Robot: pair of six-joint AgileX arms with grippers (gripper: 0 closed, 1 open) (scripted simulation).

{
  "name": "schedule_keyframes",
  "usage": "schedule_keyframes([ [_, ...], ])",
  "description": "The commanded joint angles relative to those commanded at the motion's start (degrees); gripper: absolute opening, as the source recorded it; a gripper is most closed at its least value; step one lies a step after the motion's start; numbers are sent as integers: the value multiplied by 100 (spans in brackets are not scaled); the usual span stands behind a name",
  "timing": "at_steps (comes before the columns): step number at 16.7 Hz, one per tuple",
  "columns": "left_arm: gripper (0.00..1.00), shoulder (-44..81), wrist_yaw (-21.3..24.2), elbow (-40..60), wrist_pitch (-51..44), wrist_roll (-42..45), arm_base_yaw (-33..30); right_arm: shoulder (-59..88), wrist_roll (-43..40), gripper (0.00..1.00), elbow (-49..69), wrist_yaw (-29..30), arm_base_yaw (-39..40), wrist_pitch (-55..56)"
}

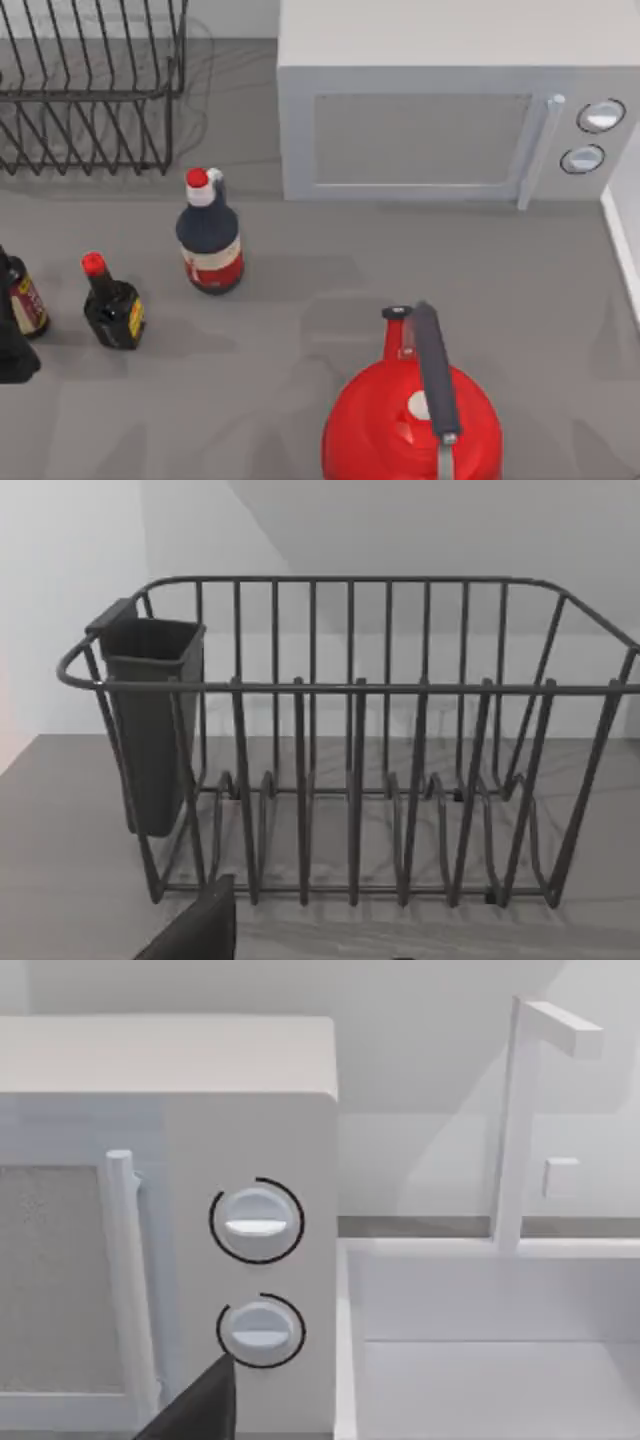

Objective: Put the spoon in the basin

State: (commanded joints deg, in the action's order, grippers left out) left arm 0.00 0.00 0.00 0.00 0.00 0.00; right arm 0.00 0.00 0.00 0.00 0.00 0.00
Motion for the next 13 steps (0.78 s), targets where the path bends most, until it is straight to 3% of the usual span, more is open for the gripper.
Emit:
schedule_keyframes([
  [6,100,0,0,0,0,0,0,624,406,100,526,15,-68,-572],
  [13,100,0,0,0,0,0,0,3803,2013,100,2445,6,-284,-2931],
])
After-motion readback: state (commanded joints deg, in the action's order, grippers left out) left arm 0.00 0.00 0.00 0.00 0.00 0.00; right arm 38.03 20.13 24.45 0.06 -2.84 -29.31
